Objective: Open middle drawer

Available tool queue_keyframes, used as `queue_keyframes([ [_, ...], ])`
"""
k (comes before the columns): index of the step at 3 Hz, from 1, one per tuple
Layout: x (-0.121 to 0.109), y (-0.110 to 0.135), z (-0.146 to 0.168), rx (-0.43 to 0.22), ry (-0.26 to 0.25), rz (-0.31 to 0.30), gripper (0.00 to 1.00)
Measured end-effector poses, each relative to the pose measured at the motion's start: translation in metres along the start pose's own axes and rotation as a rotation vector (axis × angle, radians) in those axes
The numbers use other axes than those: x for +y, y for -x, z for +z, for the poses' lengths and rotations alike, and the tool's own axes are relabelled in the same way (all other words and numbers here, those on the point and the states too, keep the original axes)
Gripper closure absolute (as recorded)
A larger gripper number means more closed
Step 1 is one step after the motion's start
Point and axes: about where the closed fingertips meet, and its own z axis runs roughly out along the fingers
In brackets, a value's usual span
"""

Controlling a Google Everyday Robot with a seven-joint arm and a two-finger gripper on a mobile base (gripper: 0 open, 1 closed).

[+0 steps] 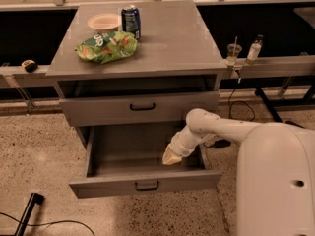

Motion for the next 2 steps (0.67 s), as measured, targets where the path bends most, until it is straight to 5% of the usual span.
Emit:
queue_keyframes([
  [2, 0.047, 0.025, 0.023, -0.039, 0.149, -0.053, 1.0],
])
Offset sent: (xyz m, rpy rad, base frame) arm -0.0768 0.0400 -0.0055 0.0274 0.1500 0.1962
